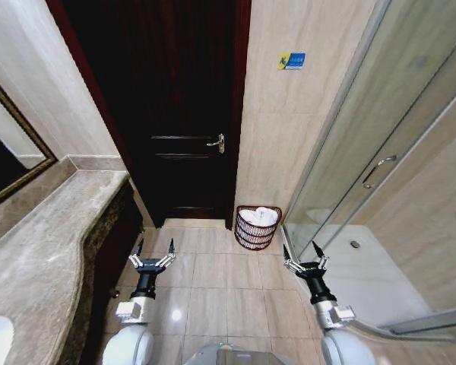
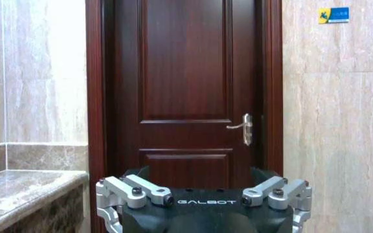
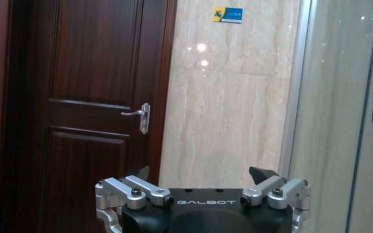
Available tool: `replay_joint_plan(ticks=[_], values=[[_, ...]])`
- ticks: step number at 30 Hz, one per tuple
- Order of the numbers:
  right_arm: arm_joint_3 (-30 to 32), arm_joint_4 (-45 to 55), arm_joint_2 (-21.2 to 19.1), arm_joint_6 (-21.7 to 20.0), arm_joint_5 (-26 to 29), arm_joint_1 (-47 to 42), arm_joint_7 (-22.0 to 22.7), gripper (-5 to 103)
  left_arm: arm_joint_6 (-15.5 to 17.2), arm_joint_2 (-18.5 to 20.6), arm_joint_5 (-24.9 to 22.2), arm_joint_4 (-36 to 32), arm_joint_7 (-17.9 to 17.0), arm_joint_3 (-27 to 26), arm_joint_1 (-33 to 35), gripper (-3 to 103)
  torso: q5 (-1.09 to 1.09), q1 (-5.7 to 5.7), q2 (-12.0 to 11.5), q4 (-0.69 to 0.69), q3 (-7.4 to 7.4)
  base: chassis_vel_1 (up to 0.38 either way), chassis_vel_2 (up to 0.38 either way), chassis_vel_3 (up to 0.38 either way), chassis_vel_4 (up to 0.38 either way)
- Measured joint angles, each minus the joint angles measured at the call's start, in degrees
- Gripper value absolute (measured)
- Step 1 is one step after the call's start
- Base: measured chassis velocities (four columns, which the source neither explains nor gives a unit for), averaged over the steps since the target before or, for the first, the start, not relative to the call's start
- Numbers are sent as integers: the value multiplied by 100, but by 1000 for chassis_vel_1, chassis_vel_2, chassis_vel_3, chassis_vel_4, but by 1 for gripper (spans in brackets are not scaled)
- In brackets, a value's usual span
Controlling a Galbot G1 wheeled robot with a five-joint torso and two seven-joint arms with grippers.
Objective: Discard the used towel into the hamper.
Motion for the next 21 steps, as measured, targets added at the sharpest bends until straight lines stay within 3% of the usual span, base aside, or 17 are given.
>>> replay_joint_plan(ticks=[13,21], values=[[-7,27,-1,-67,-5,-2,-49,100,-112,-20,2,51,1,1,-44,100,0,-315,-666,0,-357,0,0,0,0],[-27,48,2,-69,-9,-35,-49,100,-123,-17,-17,51,-35,-10,-61,100,0,-331,-703,0,-376,21,-11,-6,27]])
